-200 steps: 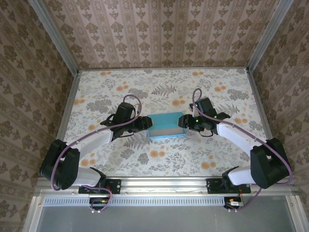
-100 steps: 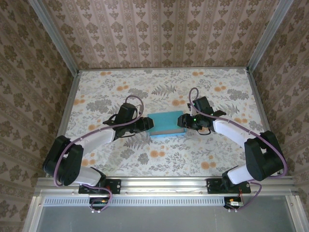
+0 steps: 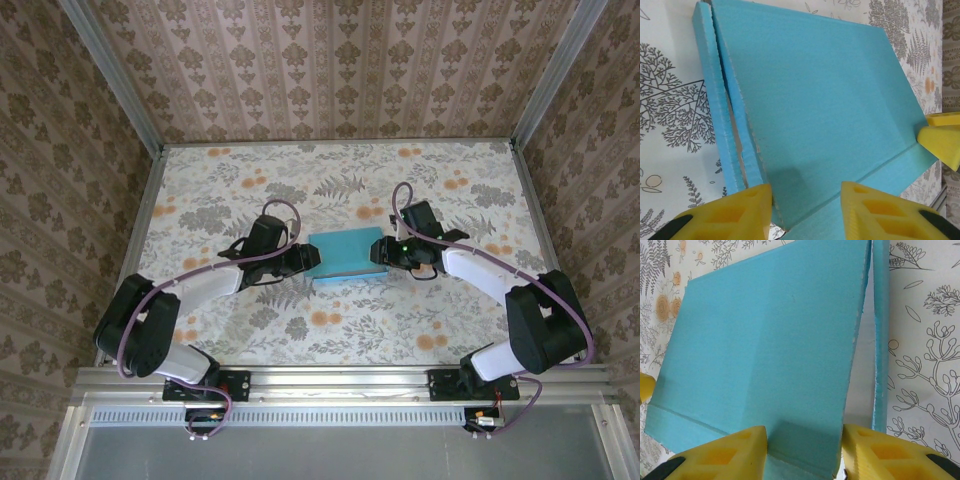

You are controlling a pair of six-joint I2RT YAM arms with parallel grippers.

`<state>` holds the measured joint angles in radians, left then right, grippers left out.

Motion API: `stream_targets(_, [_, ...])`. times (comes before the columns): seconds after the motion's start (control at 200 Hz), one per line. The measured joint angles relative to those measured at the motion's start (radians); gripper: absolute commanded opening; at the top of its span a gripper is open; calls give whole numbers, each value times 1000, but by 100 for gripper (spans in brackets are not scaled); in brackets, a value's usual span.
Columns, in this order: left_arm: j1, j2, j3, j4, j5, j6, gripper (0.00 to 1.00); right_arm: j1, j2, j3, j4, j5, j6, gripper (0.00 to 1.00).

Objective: Fold the paper box

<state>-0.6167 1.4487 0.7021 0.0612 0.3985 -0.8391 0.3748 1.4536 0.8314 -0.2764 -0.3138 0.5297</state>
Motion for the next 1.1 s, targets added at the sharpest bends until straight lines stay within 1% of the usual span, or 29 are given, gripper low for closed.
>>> stream_targets(0.085, [-3,4,-3,-2,-4,1,45,0,0,-9,5,0,0,45])
stream_targets(0.205, [-6,9,-5,-4,-6,0,45,0,0,-11,11,0,0,45])
stream_targets(0.335, [-6,19,-9,2,-5,0,43,0,2,-15,26,0,0,44])
stream_targets(0.565, [-8,61,-9,23,-2,-13,41,0,15,-34,37,0,0,40])
stream_targets(0.685, [-11,64,-9,26,-2,-15,41,0,27,-45,42,1,0,40])
stream_targets(0.77, [-11,64,-9,26,-2,-14,41,0,33,-51,41,6,-1,42])
stream_targets(0.885, [-11,63,-9,9,-8,-7,41,1,34,-51,26,31,-12,47])
stream_targets(0.985, [-11,51,-9,-32,-26,11,43,1,31,-51,-5,60,-32,47])
stream_targets(1.1, [-11,0,-8,-84,-44,48,44,1,13,-47,-45,95,-50,49])
